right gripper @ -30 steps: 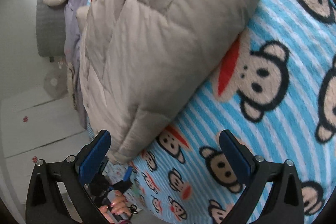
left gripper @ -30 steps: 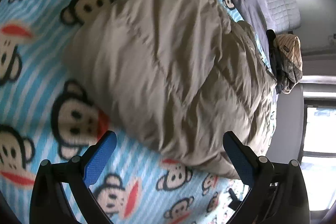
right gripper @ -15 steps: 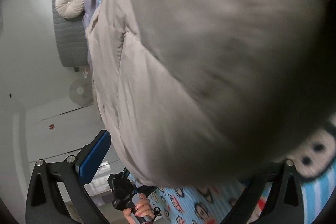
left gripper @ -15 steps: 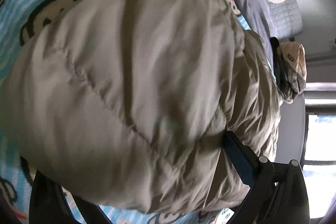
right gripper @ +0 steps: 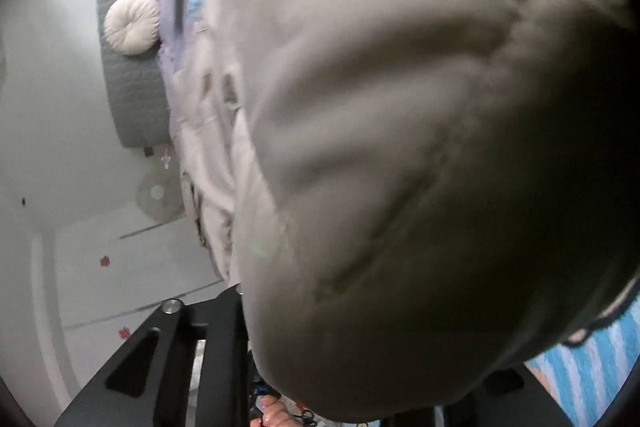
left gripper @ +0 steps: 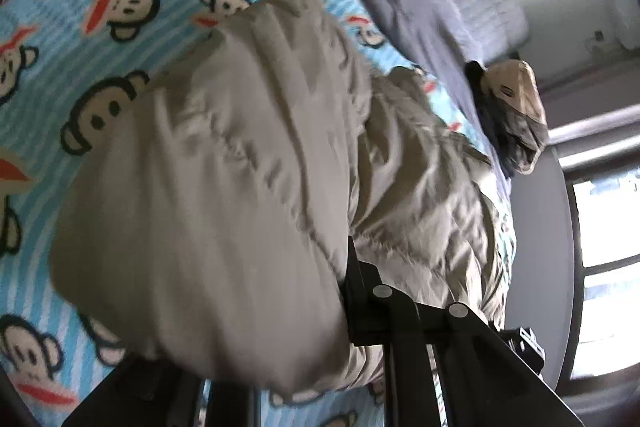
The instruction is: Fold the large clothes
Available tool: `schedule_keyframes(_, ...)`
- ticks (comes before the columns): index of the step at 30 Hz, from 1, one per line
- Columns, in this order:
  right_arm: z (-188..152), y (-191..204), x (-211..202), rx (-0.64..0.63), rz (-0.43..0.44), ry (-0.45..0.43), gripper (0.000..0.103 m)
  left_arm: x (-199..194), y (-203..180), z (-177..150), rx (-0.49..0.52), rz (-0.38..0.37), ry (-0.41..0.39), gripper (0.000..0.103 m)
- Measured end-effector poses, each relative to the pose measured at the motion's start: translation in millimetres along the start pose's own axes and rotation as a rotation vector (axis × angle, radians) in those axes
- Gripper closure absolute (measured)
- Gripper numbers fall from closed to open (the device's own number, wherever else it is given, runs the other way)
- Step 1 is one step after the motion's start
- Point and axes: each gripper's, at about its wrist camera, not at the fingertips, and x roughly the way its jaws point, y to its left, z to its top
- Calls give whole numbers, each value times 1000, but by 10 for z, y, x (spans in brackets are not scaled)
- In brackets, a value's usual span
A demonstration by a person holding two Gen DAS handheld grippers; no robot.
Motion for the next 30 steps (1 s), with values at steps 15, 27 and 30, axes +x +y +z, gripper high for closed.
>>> schedule_keyframes(15, -779, -494, -773, 12, -115, 136, 80, -673, 528, -1242, 26, 66, 251, 84)
schedule_keyframes(27, -667, -298, -799, -98, -284, 146, 48, -791, 454, -1240, 95, 240, 284, 60)
schedule_keyframes(30, -837, -164, -971, -194, -308, 181, 46, -1058, 336, -1207, 161, 274, 262, 60)
